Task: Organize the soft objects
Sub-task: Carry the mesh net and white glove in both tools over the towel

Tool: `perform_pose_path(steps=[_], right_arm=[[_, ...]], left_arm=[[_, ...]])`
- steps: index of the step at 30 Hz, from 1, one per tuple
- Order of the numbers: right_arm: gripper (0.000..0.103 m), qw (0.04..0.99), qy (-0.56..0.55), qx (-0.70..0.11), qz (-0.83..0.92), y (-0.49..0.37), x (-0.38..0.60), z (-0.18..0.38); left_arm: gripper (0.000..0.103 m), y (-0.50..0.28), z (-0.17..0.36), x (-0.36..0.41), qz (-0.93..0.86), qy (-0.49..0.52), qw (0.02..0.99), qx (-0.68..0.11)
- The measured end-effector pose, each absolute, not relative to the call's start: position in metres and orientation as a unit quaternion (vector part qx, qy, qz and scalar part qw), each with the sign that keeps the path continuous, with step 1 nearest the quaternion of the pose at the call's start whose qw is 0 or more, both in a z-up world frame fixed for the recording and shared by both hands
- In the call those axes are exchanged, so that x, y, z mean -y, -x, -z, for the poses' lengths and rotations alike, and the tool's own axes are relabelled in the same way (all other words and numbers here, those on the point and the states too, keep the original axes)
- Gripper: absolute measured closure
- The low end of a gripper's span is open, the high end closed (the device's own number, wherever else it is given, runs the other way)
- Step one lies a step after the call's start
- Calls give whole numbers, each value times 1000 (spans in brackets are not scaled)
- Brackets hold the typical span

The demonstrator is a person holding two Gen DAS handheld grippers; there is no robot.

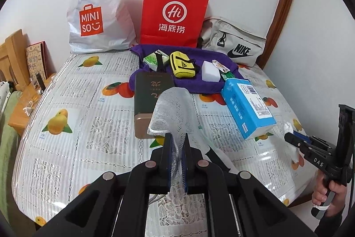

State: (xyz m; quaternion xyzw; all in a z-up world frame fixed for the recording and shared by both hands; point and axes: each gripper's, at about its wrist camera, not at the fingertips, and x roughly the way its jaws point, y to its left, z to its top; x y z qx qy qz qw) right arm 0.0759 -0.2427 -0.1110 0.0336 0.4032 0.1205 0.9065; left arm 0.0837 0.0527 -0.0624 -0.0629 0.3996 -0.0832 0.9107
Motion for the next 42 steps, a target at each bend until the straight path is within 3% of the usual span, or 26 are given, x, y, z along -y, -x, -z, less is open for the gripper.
perform_pose_path(steps=[42], right_arm=[[81,925,-14,-349,-152,-192,226,49]], left_arm=[[95,-188,16,-41,56,46,921,-382]])
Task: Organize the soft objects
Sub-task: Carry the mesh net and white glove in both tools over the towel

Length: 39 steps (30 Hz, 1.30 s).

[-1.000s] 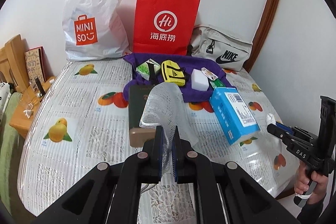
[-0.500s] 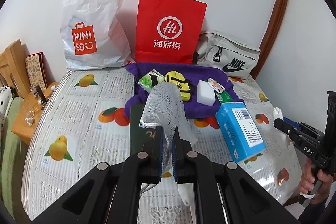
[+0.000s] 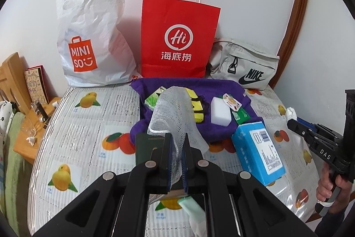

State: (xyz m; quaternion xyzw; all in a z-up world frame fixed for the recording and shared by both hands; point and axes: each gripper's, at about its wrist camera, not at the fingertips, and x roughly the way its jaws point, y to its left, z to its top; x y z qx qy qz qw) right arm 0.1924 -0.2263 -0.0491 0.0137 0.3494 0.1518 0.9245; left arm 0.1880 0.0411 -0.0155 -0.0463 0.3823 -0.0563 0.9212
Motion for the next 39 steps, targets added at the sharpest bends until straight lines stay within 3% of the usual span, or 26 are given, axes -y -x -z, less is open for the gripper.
perform_pose_path(steps=[21,39], right_arm=[[81,928,-2,-348,-135,-262,224,55],[81,908,11,-391,-150,-336,210,95]], left_arm=[[95,-260,38,-35,64,46,910,-407],[95,-330,79,-30,88,46,886,-452]])
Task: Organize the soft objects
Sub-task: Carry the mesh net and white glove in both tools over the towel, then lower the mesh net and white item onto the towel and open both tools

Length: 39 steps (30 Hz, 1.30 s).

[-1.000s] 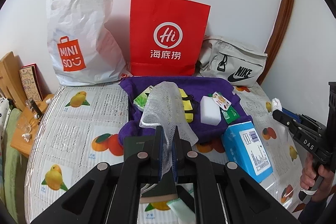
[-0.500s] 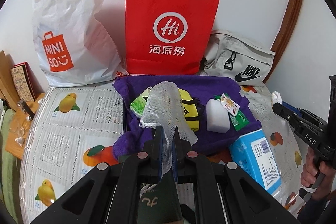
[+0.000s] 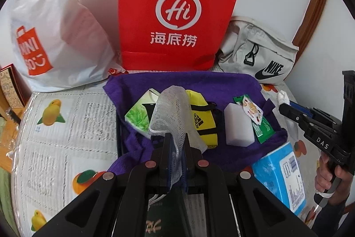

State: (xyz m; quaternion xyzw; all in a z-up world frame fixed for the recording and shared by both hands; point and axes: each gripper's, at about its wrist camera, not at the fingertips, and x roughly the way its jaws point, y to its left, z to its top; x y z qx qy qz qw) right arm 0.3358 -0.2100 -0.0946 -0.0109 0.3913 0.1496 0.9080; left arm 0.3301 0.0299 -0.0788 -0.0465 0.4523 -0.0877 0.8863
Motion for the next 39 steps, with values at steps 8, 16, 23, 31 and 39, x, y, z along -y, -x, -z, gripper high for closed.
perform_pose_path(steps=[8,16,23,31,39], right_arm=[[81,900,28,-408,-151,-364,207,106],[81,891,35,-425,-157,-387,203,119],[80,881,34,-441,-169,-399,195,132],[55,878,28,-447,-168,-398,194,134],[45,893,8,-423,-151,-371,206,109]], left_arm=[[95,-354,95,-20,103,48,878,-465],[95,-370,109,-18,106,43,872,-475],[94,-376,116,-19,104,44,868,-483],[80,-375,113,-22,99,43,869,-483],[65,-357,94,-33,64,37,874,-480]])
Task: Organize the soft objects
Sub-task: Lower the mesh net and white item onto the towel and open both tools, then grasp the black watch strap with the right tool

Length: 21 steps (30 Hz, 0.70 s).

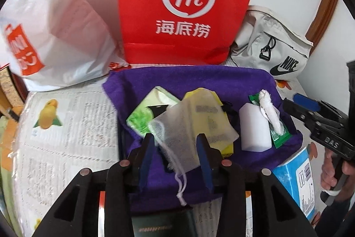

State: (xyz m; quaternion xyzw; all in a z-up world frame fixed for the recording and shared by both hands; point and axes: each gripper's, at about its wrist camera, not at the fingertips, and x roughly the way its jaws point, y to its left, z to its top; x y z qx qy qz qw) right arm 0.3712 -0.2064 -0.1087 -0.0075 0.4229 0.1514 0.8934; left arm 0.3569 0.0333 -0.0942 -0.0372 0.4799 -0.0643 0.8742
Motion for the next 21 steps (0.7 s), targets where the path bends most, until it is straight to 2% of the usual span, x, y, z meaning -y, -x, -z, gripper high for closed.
perform_pose_path(steps=[4,8,14,21], right_arm=[[44,901,4,-408,-145,-347,207,97],[41,908,17,-397,-132,-315,205,87],[41,907,-4,-394,-150,-260,206,76],[42,892,-21,-412,-186,-191,194,83]], left_arm=[[56,-335,78,-39,52,37,882,-467],[53,-303,60,-43,37,28,893,-447],[53,-251,42,-49,34,48,901,-429],[53,-200,47,-47,36,51,896,-439]])
